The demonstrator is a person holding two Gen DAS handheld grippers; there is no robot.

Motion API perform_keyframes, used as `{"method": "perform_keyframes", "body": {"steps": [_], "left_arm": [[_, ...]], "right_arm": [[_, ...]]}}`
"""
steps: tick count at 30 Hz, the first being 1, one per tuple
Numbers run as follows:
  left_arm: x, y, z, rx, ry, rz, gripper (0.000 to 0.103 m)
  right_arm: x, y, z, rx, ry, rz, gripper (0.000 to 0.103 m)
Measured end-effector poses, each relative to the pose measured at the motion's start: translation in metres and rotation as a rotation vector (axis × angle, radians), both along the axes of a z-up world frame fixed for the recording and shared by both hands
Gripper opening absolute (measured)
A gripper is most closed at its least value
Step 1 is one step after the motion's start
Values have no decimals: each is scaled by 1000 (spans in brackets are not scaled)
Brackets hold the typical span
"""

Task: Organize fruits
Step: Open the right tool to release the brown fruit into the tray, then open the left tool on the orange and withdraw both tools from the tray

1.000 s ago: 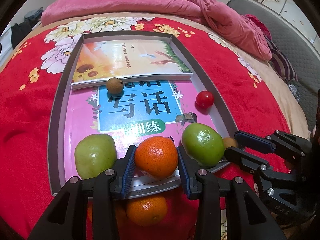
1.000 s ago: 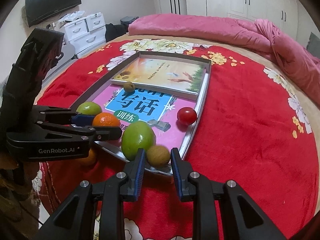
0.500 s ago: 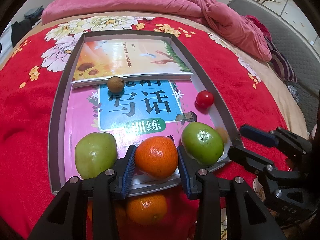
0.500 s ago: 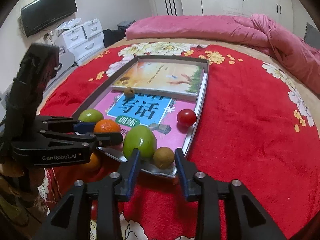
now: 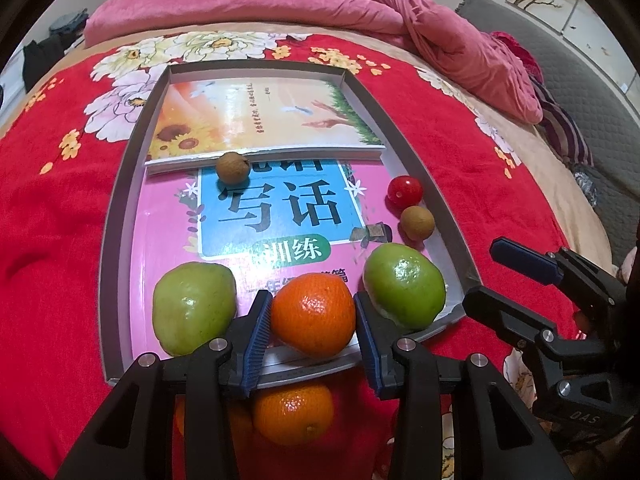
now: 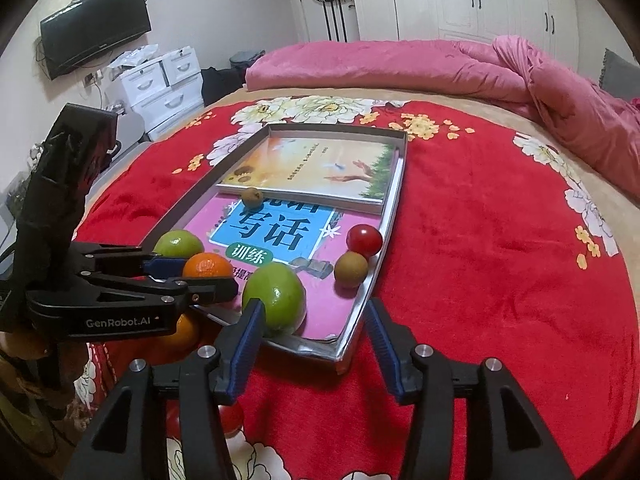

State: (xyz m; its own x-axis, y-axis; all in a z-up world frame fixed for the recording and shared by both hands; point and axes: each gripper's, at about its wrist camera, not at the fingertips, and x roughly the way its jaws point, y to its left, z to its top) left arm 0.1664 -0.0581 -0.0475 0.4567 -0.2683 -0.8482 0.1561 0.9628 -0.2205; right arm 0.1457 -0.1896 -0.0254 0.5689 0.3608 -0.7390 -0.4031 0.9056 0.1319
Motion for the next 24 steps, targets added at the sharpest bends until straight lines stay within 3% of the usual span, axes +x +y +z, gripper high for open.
{"method": "perform_keyframes", "body": {"steps": [14, 24], "left_arm": [[-3, 2, 8, -4, -19, 0, 51], [-9, 6, 20, -33, -42, 11, 68]], "right_arm": [[-2, -3, 5, 8, -32, -19, 62], [-3, -6, 11, 20, -62, -41, 70]]}}
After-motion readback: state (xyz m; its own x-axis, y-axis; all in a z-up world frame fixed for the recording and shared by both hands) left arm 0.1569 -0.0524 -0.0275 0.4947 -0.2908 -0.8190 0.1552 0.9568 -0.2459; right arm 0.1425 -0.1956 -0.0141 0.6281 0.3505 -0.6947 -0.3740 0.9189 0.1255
